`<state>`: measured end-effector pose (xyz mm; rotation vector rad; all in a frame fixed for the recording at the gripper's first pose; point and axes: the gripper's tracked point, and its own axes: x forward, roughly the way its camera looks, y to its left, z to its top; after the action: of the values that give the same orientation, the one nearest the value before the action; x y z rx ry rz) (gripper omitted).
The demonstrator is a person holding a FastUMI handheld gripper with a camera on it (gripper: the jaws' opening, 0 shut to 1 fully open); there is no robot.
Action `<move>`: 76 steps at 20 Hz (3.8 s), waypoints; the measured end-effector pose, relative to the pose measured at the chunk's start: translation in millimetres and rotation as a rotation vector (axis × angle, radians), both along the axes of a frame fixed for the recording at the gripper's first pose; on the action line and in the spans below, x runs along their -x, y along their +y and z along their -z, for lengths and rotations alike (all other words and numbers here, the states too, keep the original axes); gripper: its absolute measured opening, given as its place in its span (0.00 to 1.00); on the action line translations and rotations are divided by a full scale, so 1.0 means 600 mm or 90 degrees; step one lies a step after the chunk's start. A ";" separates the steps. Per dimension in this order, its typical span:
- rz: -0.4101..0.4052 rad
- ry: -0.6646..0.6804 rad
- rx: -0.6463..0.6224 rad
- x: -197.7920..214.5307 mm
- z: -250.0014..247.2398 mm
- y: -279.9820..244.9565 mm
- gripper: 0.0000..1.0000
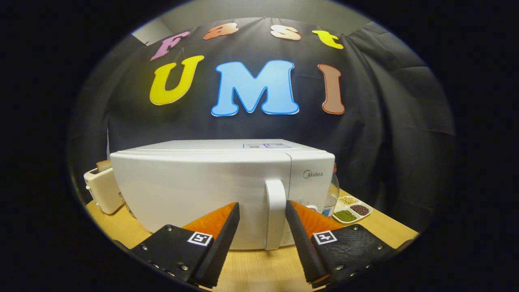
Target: Open the microwave, put the food inside, and close the microwave door.
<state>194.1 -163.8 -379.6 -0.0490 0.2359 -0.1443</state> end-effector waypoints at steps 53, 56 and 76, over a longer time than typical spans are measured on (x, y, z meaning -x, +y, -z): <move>-0.008 -0.106 -0.023 0.430 0.007 0.611 0.08; 0.015 -0.122 -0.024 0.433 0.018 0.638 0.09; -0.268 -0.176 0.045 0.574 -0.048 0.487 0.86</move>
<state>-150.3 128.7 -351.0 -0.1461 -0.0580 0.2588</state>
